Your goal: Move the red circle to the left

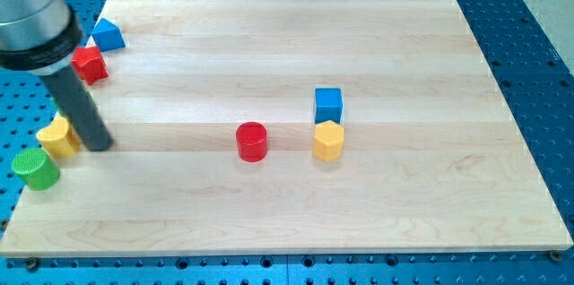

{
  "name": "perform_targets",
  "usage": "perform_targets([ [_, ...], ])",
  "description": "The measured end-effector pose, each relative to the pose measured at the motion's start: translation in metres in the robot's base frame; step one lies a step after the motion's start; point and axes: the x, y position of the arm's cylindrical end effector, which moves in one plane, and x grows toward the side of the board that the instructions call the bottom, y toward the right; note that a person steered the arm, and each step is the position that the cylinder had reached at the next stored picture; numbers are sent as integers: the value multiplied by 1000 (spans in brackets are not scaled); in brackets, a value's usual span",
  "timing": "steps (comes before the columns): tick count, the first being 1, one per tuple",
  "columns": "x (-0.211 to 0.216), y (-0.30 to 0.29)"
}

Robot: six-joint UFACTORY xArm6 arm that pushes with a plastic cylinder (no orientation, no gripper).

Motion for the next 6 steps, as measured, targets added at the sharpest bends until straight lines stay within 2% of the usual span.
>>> perform_targets([
  [1, 41, 109],
  [2, 52, 190],
  [3, -17, 175],
  [4, -85, 104],
  [5, -81, 183],
  [6, -32, 179],
])
